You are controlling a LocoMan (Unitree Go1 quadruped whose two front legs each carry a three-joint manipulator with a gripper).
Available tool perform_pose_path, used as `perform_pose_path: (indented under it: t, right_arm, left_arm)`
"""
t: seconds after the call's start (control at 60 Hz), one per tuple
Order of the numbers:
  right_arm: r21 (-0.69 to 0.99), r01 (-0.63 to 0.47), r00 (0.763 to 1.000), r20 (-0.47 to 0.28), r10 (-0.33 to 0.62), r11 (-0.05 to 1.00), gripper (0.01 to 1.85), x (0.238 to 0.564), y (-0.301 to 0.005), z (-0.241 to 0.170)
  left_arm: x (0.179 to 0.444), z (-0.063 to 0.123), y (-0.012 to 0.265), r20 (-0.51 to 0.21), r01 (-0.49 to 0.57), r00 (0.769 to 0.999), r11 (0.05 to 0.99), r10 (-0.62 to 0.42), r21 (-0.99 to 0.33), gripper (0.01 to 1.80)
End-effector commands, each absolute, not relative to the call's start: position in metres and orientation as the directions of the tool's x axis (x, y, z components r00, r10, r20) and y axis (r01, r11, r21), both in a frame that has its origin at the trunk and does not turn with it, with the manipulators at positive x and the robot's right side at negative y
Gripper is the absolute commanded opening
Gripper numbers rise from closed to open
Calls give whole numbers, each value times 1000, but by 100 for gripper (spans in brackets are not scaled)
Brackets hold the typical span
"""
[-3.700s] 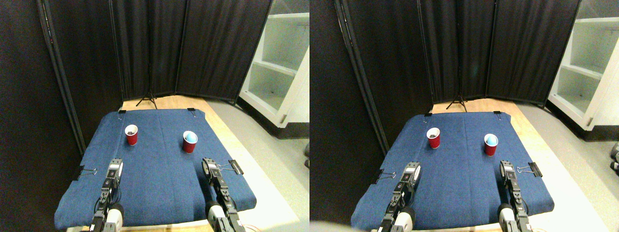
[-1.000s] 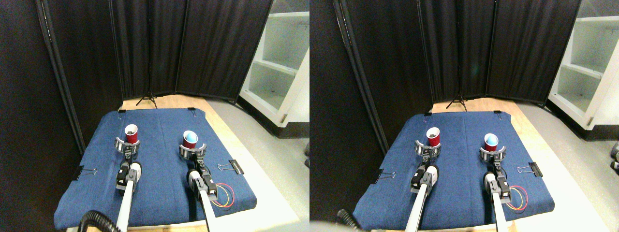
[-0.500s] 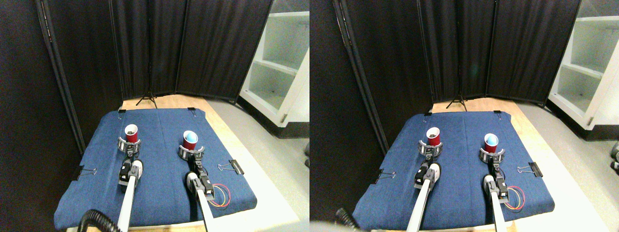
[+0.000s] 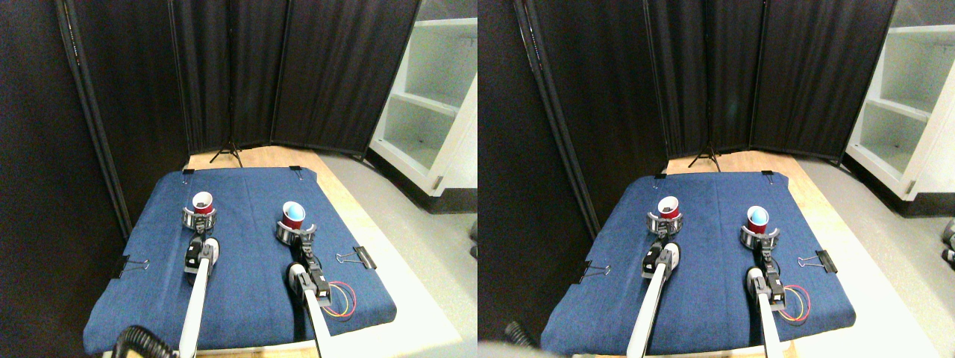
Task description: Pour (bimanual)
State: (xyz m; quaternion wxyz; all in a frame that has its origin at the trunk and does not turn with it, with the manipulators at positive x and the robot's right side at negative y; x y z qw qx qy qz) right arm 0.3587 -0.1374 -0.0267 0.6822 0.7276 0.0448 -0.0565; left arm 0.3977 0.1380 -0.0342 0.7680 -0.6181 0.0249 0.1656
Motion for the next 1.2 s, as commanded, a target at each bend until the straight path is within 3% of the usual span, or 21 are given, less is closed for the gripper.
perform_pose_path:
  t: [0.017, 0.55, 0.75, 0.85, 0.867, 0.883, 0.9, 0.917, 1.017, 1.2]
  right_arm:
    - [991, 119, 993, -120, -7, -67, 109, 361, -136, -23]
    - [986, 145, 989, -143, 28, -87, 106, 378, -130, -24]
    - [985, 152, 988, -150, 28, -86, 107, 383, -128, -28]
    - [984, 156, 988, -155, 20, -90, 93, 382, -128, -26]
    - [985, 151, 989, -151, 10, -80, 83, 381, -128, -26]
    - [987, 152, 988, -154, -29, -48, 62, 380, -127, -24]
    - [987, 152, 988, -154, -29, -48, 62, 380, -127, -24]
    - [986, 160, 985, -162, -52, -48, 49, 380, -126, -23]
    - [980, 181, 978, -188, -87, -83, 37, 377, -127, -21]
    - [981, 181, 976, -188, -109, -68, 34, 373, -133, -18]
  left_arm:
    - [402, -37, 138, -247, -293, 941, 188, 233, -938, 99]
    - [408, -44, 131, -297, -342, 919, 149, 258, -928, 98]
    - [407, -43, 130, -281, -337, 914, 163, 294, -927, 78]
    - [409, -43, 130, -264, -338, 907, 190, 328, -922, 48]
    - [409, -42, 129, -260, -340, 901, 195, 347, -920, 35]
    - [409, -42, 129, -258, -344, 898, 202, 357, -917, 33]
    - [409, -42, 129, -258, -344, 898, 202, 357, -917, 33]
    - [410, -41, 128, -257, -346, 898, 210, 357, -915, 33]
    - [409, -40, 127, -250, -348, 901, 249, 353, -904, 33]
    - [410, -39, 127, -250, -345, 908, 263, 336, -901, 33]
